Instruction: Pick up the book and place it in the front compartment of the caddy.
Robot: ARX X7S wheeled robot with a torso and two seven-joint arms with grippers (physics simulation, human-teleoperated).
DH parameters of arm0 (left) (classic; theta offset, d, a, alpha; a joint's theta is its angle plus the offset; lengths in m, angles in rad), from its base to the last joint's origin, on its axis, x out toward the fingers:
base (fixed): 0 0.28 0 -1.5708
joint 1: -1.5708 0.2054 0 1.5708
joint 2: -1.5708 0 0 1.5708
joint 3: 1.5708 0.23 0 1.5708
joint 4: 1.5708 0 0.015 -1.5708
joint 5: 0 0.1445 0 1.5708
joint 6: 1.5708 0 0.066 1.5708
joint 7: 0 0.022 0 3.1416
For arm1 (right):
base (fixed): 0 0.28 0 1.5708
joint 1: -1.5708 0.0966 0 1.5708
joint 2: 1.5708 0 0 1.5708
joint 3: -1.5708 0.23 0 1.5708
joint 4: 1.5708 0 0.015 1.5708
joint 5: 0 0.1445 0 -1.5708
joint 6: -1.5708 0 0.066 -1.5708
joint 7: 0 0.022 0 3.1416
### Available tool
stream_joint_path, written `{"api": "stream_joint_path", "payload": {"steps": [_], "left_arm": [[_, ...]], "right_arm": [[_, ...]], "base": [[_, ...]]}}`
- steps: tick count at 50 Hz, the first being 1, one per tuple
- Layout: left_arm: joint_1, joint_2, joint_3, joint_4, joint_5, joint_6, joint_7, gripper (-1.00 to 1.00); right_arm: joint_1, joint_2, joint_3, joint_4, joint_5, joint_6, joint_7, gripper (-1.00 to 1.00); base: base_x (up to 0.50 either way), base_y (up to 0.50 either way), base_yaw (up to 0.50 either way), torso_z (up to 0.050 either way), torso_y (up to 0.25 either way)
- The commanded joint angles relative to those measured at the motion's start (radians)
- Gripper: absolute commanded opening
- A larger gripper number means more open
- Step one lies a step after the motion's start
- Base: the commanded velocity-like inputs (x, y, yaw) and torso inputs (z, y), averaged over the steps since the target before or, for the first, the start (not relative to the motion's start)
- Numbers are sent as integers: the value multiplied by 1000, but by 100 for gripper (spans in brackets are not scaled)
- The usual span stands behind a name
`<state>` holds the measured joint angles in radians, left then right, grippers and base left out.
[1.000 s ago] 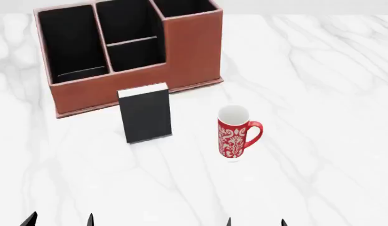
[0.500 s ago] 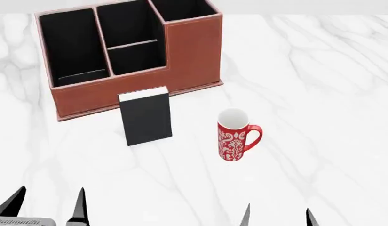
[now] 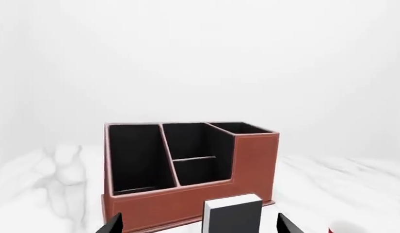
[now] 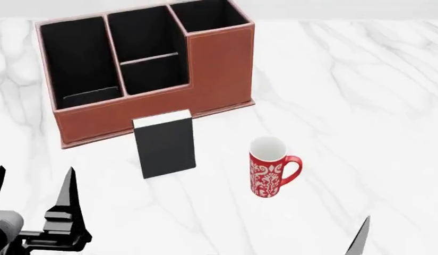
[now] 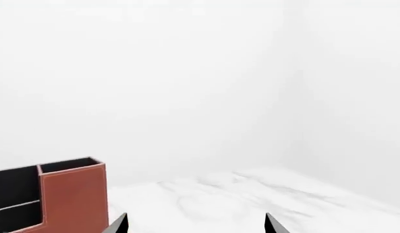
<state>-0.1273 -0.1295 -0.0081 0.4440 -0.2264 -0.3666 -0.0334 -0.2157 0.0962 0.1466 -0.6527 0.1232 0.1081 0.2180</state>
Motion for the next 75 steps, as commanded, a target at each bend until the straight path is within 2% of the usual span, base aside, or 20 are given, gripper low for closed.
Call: {"api": "stream_joint_path", "payload": {"steps": [1, 9, 62, 68, 75], "left_arm": [[-1, -24, -11, 30, -26, 11, 3, 100], [5, -30, -33, 73, -49, -33, -29, 100], [1, -74, -23, 89, -51, -16, -115, 100], [1, -81, -20, 87, -57, -13, -122, 100], [2, -88, -17, 87, -62, -8, -128, 100]], "right_arm": [[-44, 13, 23, -56, 30, -35, 23, 100], [-47, 24, 7, -59, 20, -32, 39, 100], [-69, 73, -15, -73, 28, -71, 105, 100], [-78, 74, -8, -76, 32, -89, 115, 100], [-61, 97, -46, -86, -33, -18, 124, 100]], "base": [[441, 0, 0, 0, 0], [500, 0, 0, 0, 0], [500, 0, 0, 0, 1], [53, 0, 0, 0, 2], [0, 340, 0, 0, 0]]}}
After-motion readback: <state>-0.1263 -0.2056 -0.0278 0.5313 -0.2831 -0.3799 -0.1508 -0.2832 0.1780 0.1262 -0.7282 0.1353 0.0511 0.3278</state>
